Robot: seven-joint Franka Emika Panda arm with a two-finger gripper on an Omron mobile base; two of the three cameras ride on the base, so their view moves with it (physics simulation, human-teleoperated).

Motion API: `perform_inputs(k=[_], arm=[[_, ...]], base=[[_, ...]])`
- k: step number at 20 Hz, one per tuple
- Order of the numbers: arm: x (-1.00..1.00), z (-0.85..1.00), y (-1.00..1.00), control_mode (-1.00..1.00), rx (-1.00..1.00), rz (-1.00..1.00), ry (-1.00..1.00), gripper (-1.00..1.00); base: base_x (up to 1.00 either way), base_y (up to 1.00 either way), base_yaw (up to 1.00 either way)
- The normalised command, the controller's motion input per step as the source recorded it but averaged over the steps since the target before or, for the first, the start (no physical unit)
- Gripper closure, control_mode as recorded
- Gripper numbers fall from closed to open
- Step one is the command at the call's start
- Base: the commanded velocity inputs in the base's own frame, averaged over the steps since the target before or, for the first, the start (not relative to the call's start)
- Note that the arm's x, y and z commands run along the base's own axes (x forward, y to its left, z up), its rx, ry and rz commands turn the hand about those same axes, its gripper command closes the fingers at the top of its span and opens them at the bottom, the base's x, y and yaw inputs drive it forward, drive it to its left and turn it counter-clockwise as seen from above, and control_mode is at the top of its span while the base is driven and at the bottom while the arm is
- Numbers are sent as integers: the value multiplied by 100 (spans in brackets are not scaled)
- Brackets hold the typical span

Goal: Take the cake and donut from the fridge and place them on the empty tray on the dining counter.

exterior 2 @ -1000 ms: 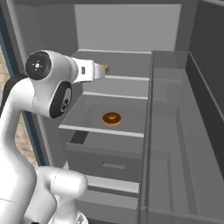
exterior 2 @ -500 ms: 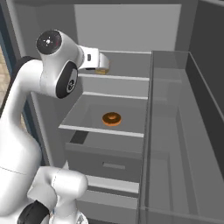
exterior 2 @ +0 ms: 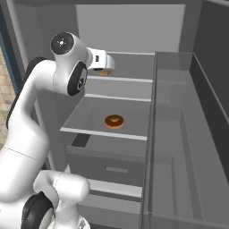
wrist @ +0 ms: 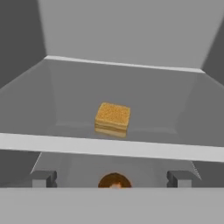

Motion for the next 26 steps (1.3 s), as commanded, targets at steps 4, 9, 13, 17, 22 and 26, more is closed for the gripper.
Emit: perform_inputs(k=[4, 9, 13, 17, 22, 26], arm=[[54, -19, 12, -100, 0, -2, 1, -100], [45, -12, 1, -100, 0, -3, 4, -100], [43, -2, 0, -100, 0, -2, 3, -100], [48, -4, 0, -100, 0, -2, 3, -100], [37, -7, -5, -100, 3, 0, 6, -100], [23, -6, -12, -100, 6, 0, 7, -100]], base=[[0, 0, 0], [0, 0, 0], [0, 0, 0], [0, 0, 0], [0, 0, 0], [0, 0, 0]])
